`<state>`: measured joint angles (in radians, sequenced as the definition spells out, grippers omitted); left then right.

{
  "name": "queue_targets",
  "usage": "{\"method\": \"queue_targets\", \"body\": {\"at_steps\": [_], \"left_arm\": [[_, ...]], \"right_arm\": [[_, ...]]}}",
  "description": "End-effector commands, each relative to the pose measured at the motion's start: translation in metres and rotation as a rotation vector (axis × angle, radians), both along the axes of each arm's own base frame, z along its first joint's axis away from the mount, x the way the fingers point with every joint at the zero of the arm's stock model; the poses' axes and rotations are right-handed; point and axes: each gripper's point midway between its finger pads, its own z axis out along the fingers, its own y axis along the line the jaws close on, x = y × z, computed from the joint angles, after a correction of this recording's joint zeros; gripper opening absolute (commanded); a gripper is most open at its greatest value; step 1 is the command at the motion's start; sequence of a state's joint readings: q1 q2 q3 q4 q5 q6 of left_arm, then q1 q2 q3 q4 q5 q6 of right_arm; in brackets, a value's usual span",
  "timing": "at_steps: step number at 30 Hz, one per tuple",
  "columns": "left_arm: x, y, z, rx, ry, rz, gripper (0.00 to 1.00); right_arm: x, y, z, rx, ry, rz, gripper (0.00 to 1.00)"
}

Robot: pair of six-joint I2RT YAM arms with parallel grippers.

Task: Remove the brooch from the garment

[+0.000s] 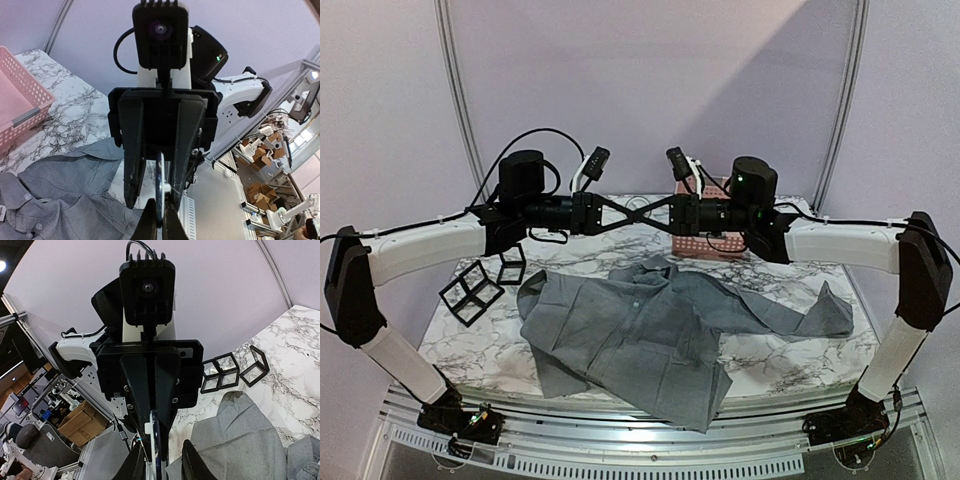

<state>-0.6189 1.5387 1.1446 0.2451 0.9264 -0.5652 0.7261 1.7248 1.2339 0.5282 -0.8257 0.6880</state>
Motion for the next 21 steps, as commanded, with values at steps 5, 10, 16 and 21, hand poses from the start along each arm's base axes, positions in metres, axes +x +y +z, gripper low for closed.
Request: {"method": "queue_targets", "body": {"at_steps": [5,10,16,21], "left_arm": [[-0.011,-0.002,0.007,-0.008,-0.035,-0.040,0.00],[-0.011,-0.002,0.007,-0.007,-0.038,-0.040,0.00],[-0.011,-0.002,0.008,-0.007,-0.042,-0.039,0.00],[-0.012,-0.001,0.008,-0.006,-0.047,-0.039,0.00]], "right_arm": [[0.020,0.000,-0.006,0.001,0.062,-0.042,0.20],[0.022,0.001,-0.011,-0.004,0.088,-0.030,0.19],[0.023,0.003,-0.018,-0.026,0.116,-0.018,0.18],[0.027,0.005,-0.023,-0.046,0.161,0.005,0.17]]}}
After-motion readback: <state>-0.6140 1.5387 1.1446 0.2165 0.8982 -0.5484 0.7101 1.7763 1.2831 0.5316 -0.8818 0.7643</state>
